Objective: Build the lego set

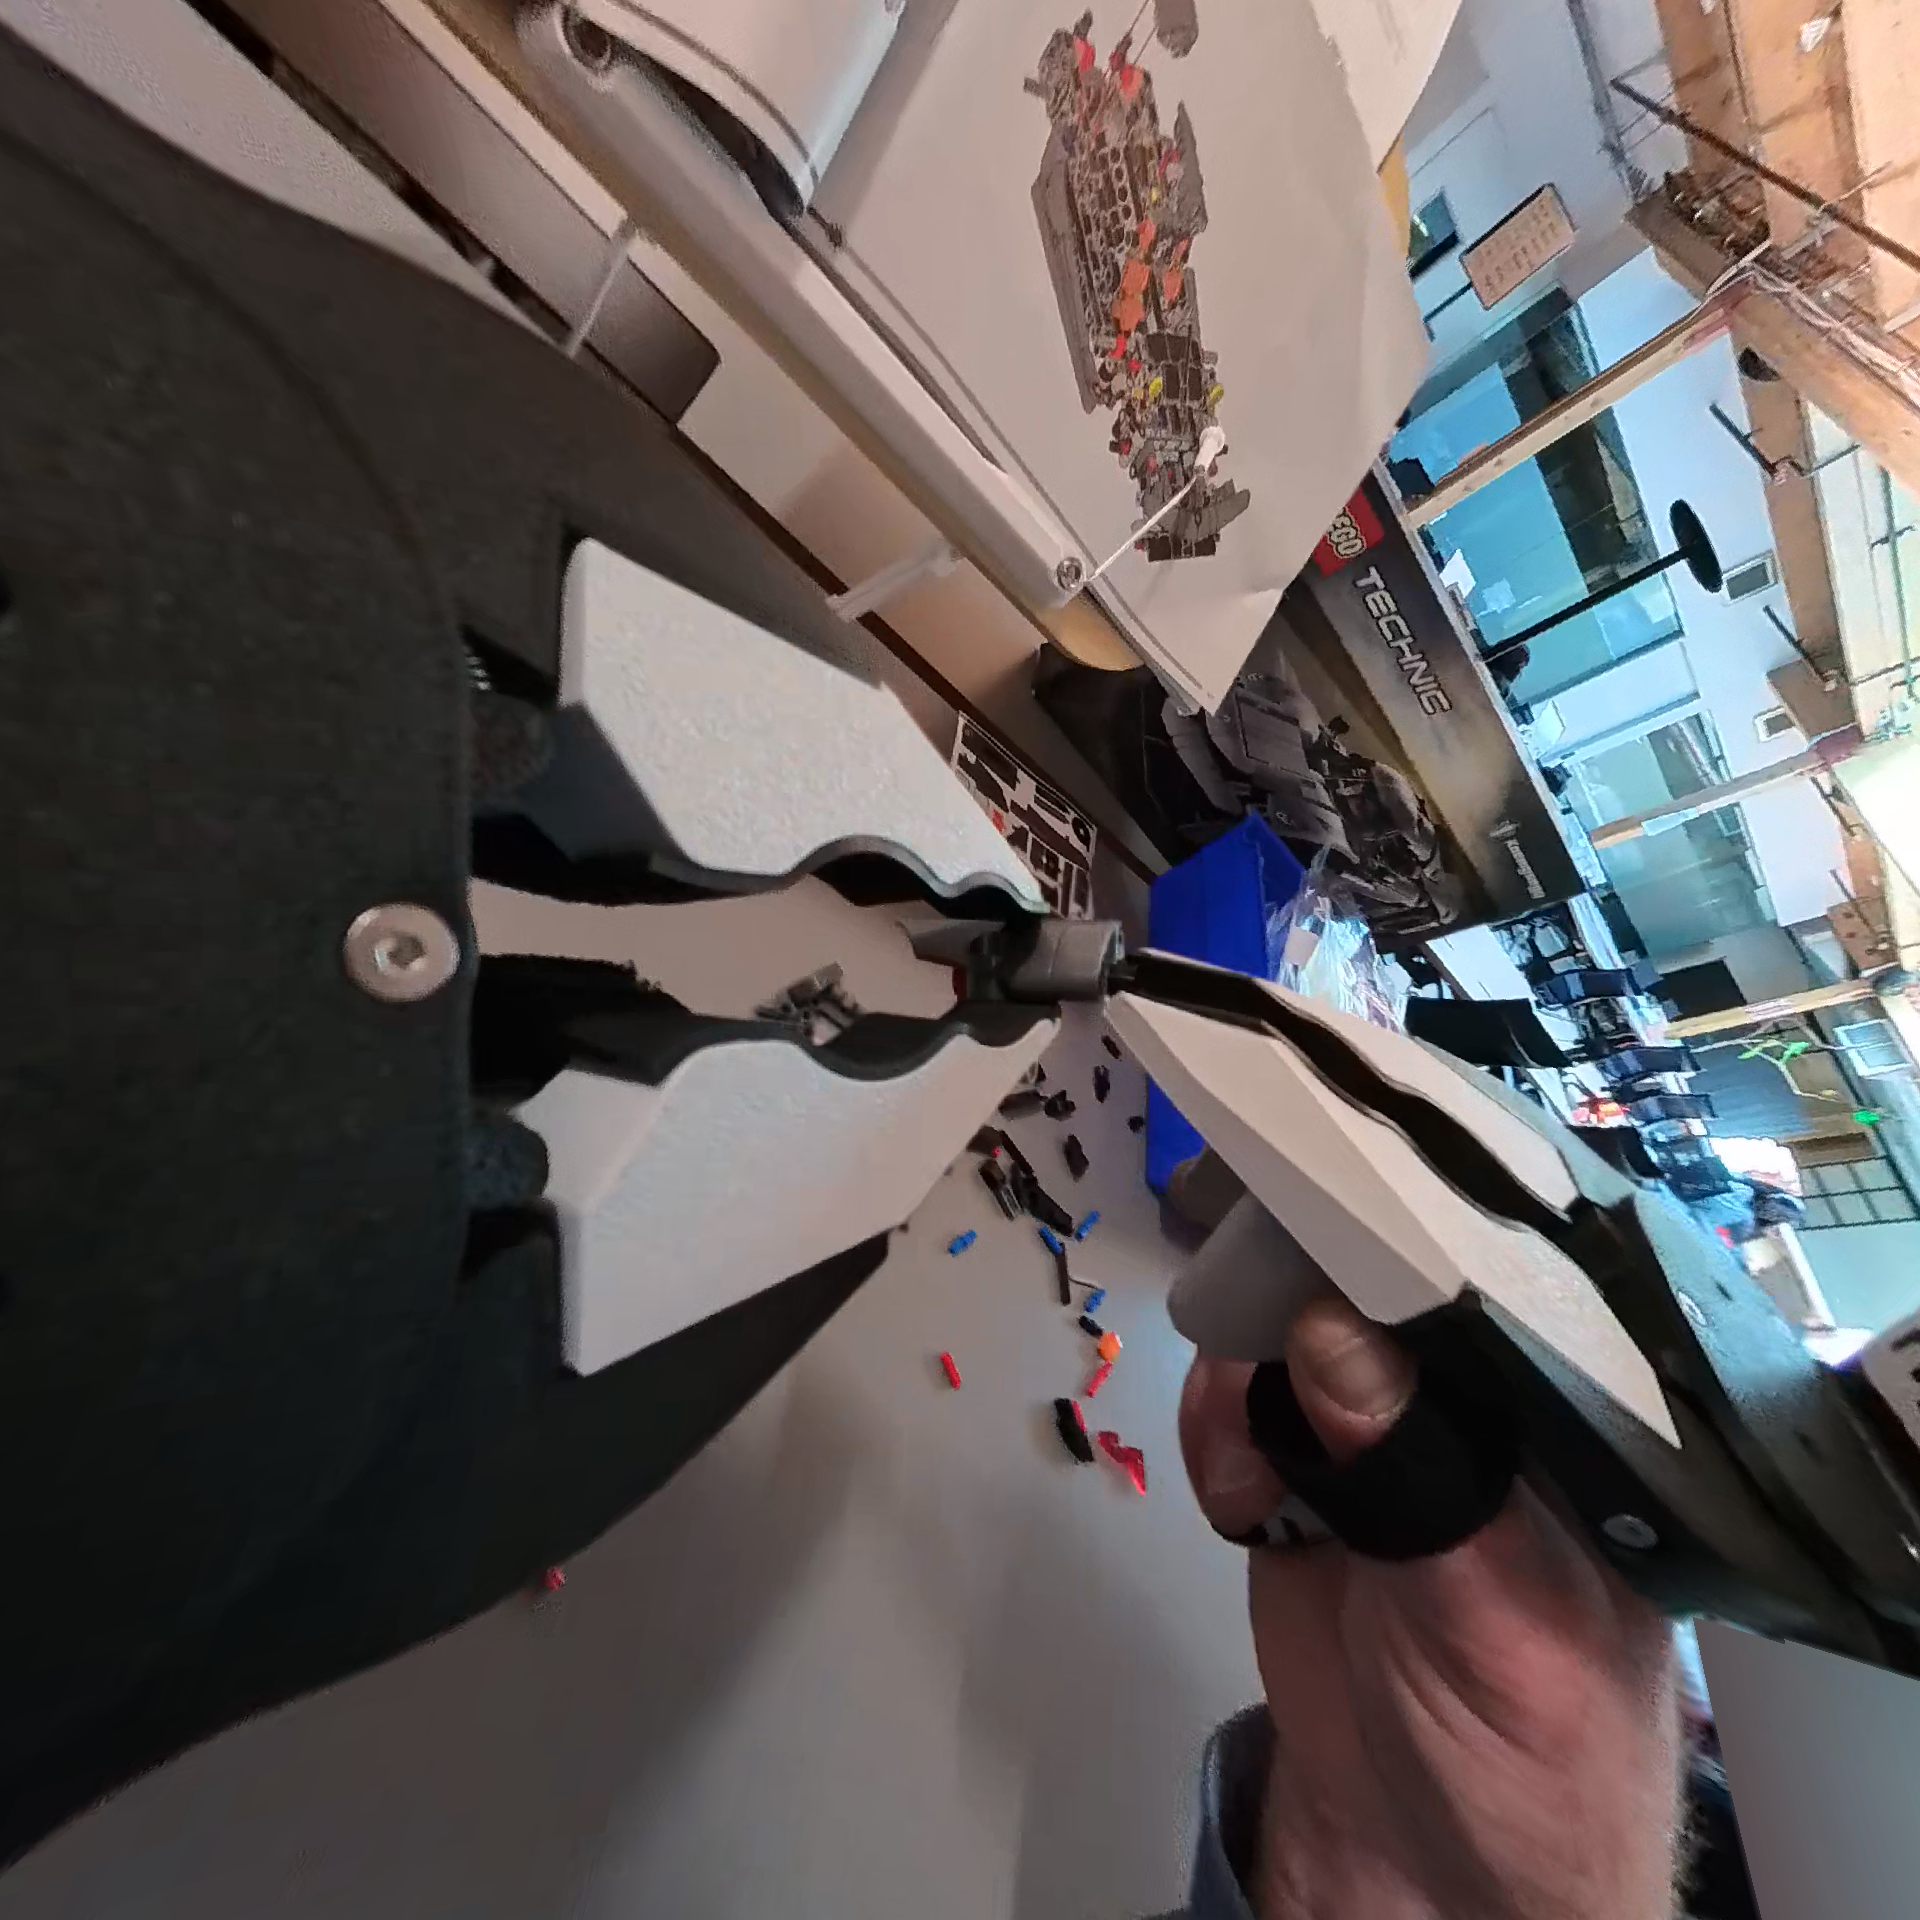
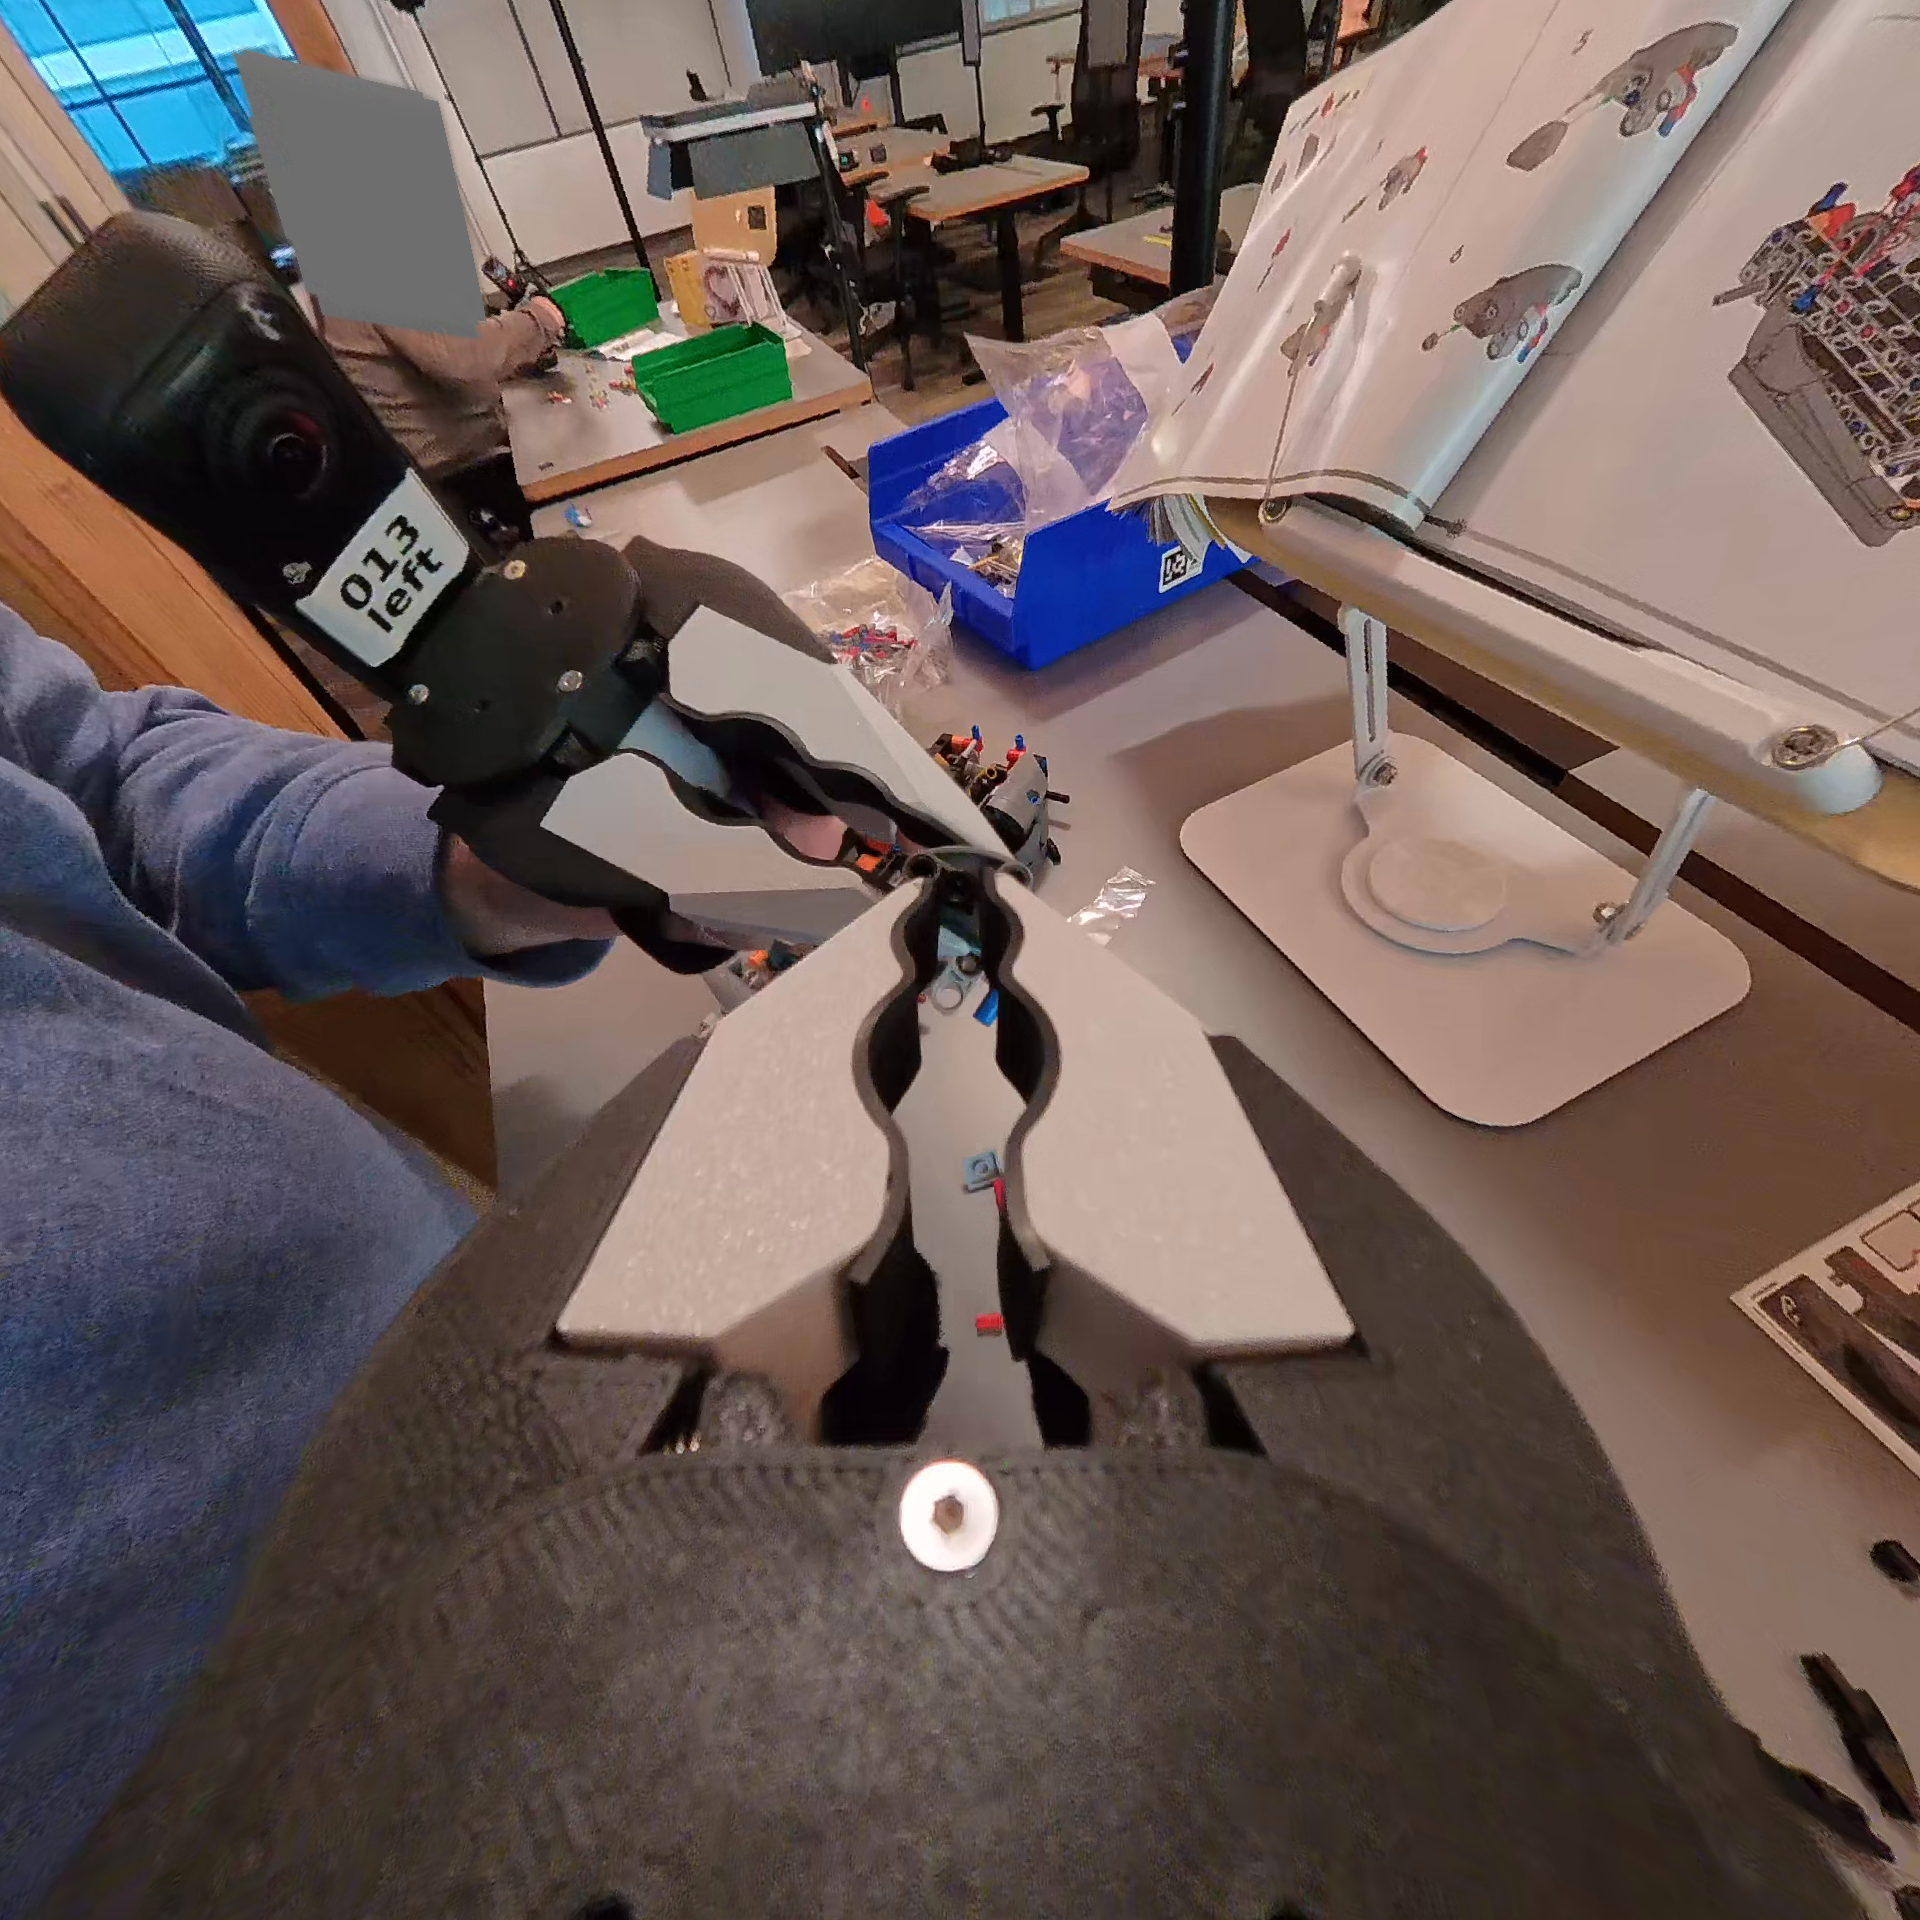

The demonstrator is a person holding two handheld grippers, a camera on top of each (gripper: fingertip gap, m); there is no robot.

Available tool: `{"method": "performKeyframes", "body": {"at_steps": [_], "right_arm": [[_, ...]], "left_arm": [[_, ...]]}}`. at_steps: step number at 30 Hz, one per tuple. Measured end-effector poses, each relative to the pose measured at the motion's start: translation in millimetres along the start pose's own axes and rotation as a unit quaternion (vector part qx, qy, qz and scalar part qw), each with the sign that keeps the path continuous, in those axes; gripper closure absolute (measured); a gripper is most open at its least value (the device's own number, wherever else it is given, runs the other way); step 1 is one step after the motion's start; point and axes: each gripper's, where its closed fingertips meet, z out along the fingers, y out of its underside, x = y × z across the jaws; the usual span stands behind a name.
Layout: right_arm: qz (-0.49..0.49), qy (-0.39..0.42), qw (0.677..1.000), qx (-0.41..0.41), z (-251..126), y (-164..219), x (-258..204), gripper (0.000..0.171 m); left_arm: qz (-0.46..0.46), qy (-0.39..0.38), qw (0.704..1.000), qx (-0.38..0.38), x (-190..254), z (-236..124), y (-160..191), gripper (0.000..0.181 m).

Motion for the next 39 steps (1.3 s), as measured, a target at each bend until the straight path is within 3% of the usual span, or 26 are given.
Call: {"method": "performKeyframes", "body": {"at_steps": [29,34,39], "right_arm": [[-0.027,0.008,0.999,-0.016,-3.1,-16.2,-7.5,0.161],[-0.117,0.025,0.993,-0.007,-10.9,-23.4,-14.5,0.145],[-0.282,0.087,0.954,-0.048,-15.0,-21.8,-12.7,0.143]], "left_arm": [[-0.086,0.018,0.993,0.073,-2.2,-5.5,-15.8,0.168],[-0.121,0.036,0.989,0.081,-2.8,-5.2,-20.1,0.168],[-0.195,0.073,0.974,0.083,-6.0,-4.4,-25.6,0.168]]}}
